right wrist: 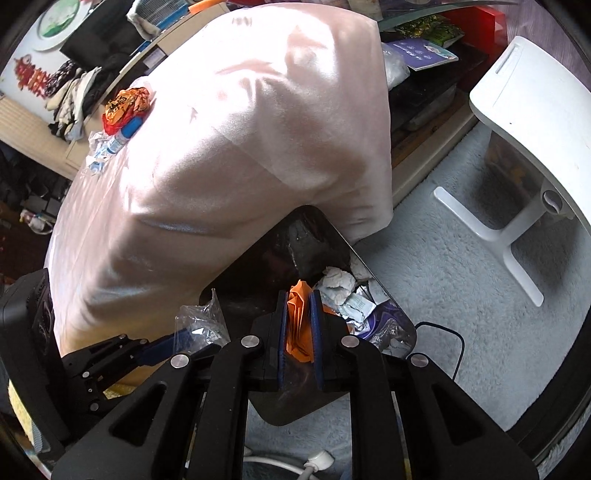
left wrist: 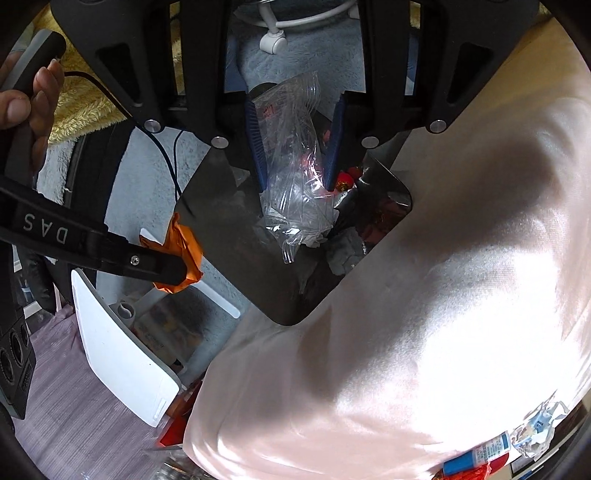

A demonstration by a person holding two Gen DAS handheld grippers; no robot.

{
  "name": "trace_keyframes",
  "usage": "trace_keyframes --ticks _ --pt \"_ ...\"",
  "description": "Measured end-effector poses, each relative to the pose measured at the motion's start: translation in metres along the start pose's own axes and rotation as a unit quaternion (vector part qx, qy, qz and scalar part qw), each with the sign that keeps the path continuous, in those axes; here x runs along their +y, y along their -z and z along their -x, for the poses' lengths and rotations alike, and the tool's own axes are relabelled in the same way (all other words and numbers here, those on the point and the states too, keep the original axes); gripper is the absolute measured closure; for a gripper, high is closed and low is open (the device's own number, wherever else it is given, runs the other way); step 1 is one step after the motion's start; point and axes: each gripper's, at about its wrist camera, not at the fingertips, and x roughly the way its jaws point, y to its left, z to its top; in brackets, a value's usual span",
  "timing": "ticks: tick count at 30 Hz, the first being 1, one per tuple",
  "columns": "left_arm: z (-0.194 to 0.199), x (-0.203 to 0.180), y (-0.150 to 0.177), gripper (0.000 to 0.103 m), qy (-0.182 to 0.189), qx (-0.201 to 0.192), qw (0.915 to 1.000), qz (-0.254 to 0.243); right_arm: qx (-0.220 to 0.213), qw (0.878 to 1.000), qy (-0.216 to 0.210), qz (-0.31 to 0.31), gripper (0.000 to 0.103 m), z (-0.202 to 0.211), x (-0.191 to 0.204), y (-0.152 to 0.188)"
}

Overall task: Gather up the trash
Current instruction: 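Carry bag and wrapper over the black bin while both tools open to drop them, then grasp the blue paper scraps with the left tool while the right tool grasps the snack wrapper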

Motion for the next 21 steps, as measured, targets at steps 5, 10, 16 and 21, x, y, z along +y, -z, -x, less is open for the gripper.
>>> trace_keyframes --ticks 5,10,16,21 --pt "0.003 0.0 0.0 0.058 0.001 -0.005 1.0 -0.001 -0.005 1.0 -0.002 -0.007 0.078 0.002 -0.002 -0.002" --pt "0.012 0.001 0.002 0.045 -0.007 -0.014 0.9999 -0.002 -0.027 0.999 -0.001 -0.023 0.058 0.014 -0.009 -0.004" --pt "0.06 0.011 0.003 0.021 -0.018 -0.064 0.9978 0.003 -0.074 0.996 -0.028 -0.048 0.022 0.035 -0.02 -0.008" --pt "0.112 0.038 -0.002 0.016 -0.044 -0.112 0.9924 0.027 -0.094 0.994 -0.046 -0.04 0.018 0.049 -0.009 -0.017"
